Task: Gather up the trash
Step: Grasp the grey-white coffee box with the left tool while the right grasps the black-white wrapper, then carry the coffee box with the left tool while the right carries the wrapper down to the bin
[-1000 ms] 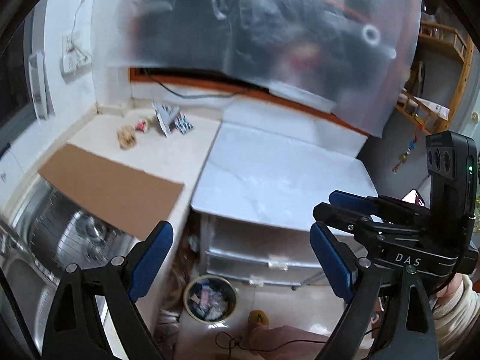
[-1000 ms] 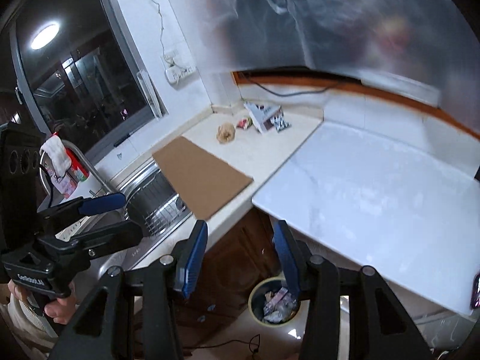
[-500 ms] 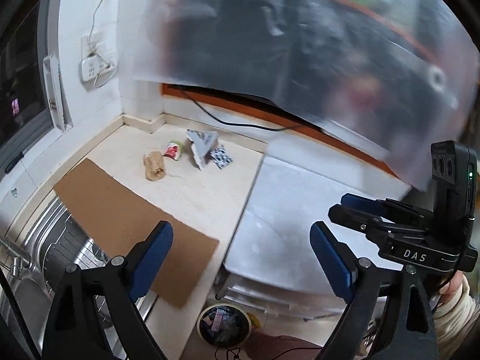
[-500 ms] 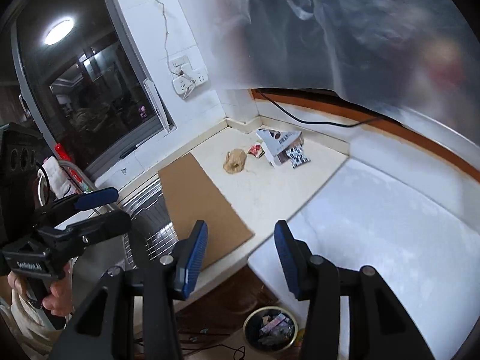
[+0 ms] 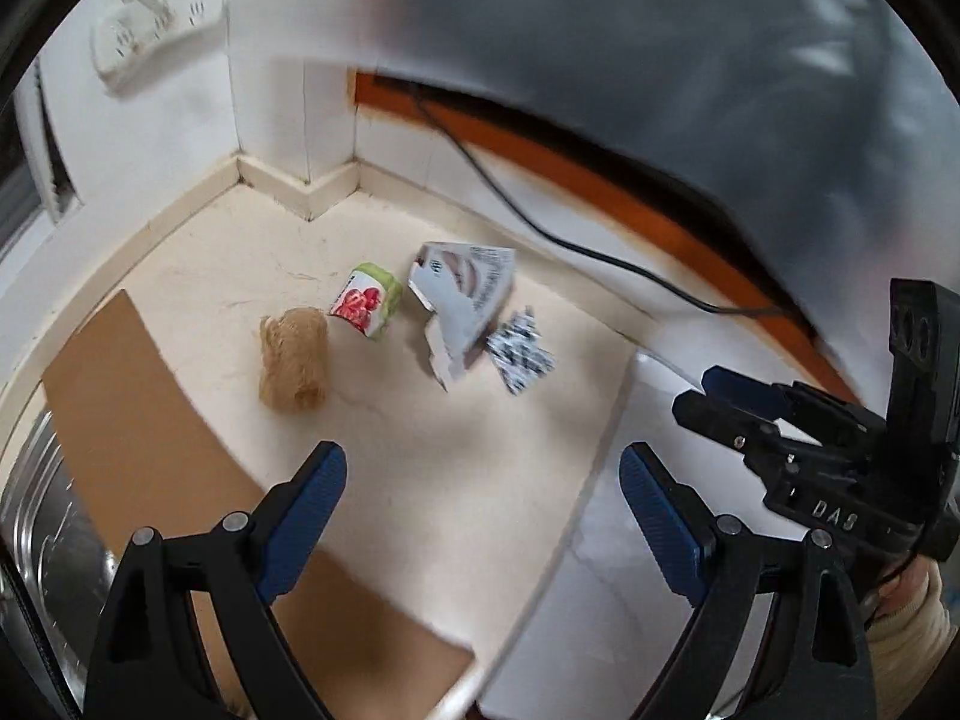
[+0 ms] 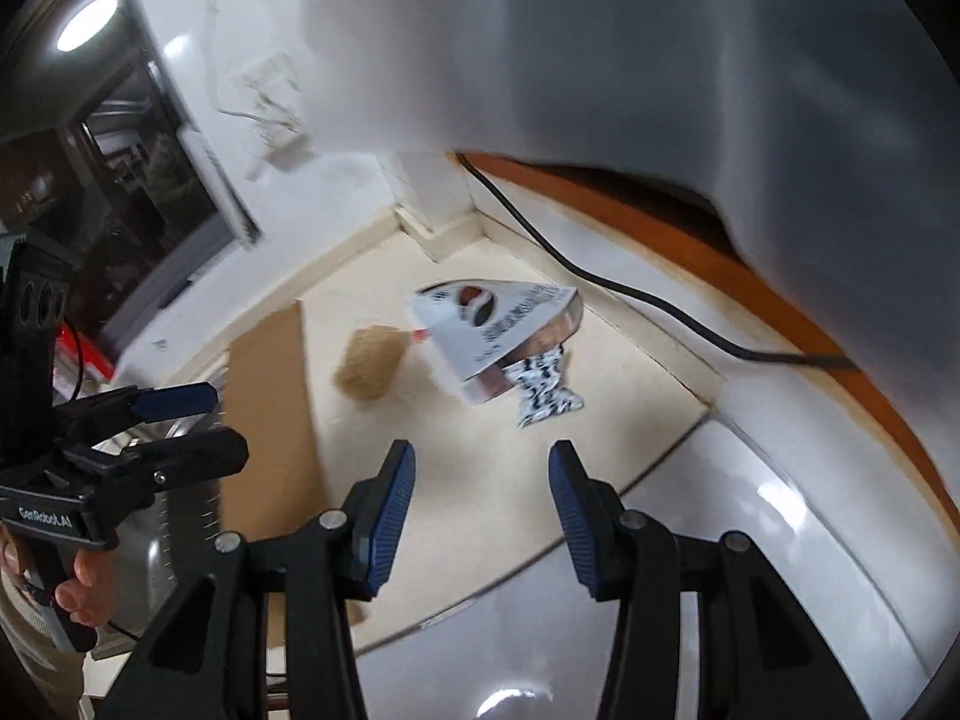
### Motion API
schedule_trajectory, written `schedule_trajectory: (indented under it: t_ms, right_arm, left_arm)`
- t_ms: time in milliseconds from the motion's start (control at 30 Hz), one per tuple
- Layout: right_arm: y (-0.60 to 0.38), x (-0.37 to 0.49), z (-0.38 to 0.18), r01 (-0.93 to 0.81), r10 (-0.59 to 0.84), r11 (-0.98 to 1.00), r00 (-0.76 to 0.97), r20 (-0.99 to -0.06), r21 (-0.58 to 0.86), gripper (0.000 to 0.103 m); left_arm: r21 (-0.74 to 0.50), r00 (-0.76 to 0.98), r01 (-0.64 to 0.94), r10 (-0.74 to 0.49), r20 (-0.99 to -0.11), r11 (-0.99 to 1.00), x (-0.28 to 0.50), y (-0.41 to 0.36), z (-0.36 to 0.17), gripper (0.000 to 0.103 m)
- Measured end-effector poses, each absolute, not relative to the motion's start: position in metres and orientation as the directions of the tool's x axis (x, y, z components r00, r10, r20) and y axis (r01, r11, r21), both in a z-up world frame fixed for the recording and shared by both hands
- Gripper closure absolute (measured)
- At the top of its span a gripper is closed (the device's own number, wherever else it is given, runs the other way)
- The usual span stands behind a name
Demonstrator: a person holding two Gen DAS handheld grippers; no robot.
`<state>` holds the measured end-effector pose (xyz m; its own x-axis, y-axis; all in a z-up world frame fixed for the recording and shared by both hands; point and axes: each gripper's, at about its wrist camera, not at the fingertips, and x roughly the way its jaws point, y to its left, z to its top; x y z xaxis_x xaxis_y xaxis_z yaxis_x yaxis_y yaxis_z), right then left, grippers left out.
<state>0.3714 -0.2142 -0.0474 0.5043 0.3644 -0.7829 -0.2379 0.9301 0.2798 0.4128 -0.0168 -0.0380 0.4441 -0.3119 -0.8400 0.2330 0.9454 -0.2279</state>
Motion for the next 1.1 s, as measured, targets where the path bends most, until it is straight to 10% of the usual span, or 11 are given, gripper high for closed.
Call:
schedule_trajectory:
  t_ms: [467,700,800,1100]
  right_arm:
    - [-0.200,0.469,-0.165,-0.198,0.342,0.938,0.405,-0.848,0.284,0.056]
    - [-0.196,0.477,-0.176,-0.215,0.343,0.937,0.413,-0.844,0.275,0.060]
    - [-0.193,0.477,-0.175,-0.234,0.341,0.936,0.418,-0.842,0.263,0.064]
    - [-0.196,0.460,-0.164,-0.246,0.331,0.938,0.438,-0.836,0.243,0.070]
  left_arm:
    - [-0.341,0.401,0.143,-0.370,-0.838,0.929,0.520,-0.044,-0.140,0.032]
    - [-0.400,0.390,0.107,-0.408,-0.825,0.910,0.546,-0.051,-0.162,0.056]
    - [-0.420,0.385,0.109,-0.428,-0.818,0.901,0.551,-0.055,-0.168,0.083]
    - [-0.418,0.414,0.110,-0.424,-0.806,0.902,0.529,-0.057,-0.166,0.101]
